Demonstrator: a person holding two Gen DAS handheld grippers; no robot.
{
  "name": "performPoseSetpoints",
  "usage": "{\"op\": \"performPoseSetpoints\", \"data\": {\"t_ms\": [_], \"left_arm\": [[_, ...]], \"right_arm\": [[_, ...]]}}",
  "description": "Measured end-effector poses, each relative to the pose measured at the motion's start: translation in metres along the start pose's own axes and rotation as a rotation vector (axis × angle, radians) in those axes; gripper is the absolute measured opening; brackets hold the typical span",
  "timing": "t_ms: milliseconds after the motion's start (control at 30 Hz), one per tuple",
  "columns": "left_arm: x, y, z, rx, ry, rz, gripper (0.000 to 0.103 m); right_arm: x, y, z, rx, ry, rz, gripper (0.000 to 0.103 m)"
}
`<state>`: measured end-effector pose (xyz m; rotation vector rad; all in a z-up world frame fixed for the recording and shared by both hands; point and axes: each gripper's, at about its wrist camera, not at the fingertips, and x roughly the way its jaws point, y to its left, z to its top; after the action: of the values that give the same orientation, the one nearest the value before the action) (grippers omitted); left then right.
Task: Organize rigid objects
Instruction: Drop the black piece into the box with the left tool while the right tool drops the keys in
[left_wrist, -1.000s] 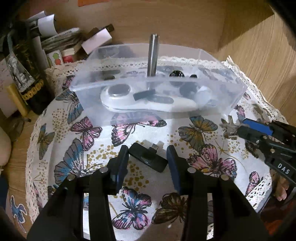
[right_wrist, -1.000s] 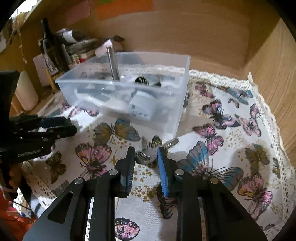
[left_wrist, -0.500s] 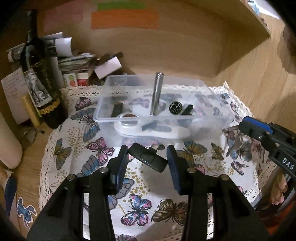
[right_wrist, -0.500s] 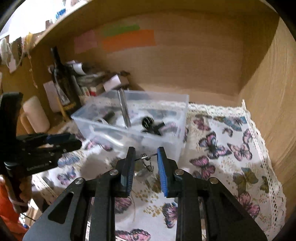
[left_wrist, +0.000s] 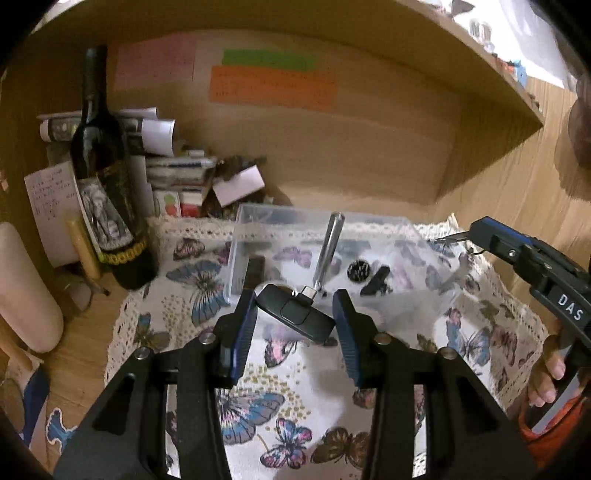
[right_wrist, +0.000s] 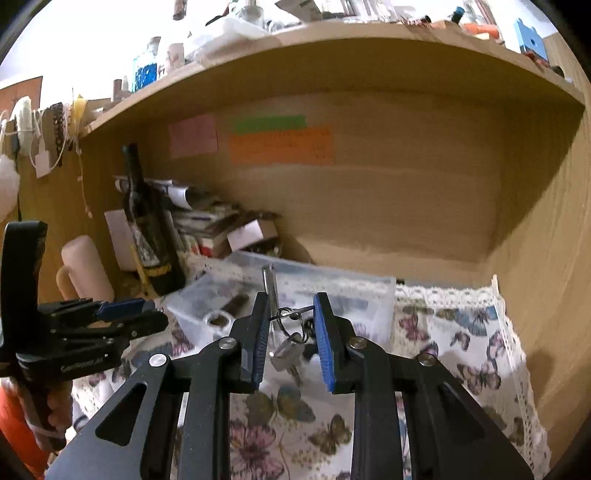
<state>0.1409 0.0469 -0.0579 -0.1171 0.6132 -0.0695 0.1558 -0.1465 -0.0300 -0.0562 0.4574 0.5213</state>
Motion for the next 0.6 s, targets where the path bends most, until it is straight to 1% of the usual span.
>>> {"op": "performPoseSetpoints", "data": {"t_ms": [133, 333, 433, 600], "left_arm": [[-0.001, -0.005, 0.013, 0.011, -0.048, 0.023, 0.042], [0.007, -0.008, 0.033, 0.007, -0.079, 0.019, 0.042], [0.018, -0.013, 0.039, 0.010, -0.072, 0.017, 0.042], [0.044, -0.017, 0.039, 0.021, -0.033, 0.024, 0.042]], "right_arm": [[0.003, 0.000, 0.011, -0.002, -0.022, 0.017, 0.022], [0.014, -0.002, 0.026, -0.021, -0.055, 0.027, 0.022], [0.029, -0.005, 0.026, -0.025, -0.035, 0.037, 0.022], [0.063, -0.006, 0.013, -0.011, 0.054, 0.050, 0.022]]}}
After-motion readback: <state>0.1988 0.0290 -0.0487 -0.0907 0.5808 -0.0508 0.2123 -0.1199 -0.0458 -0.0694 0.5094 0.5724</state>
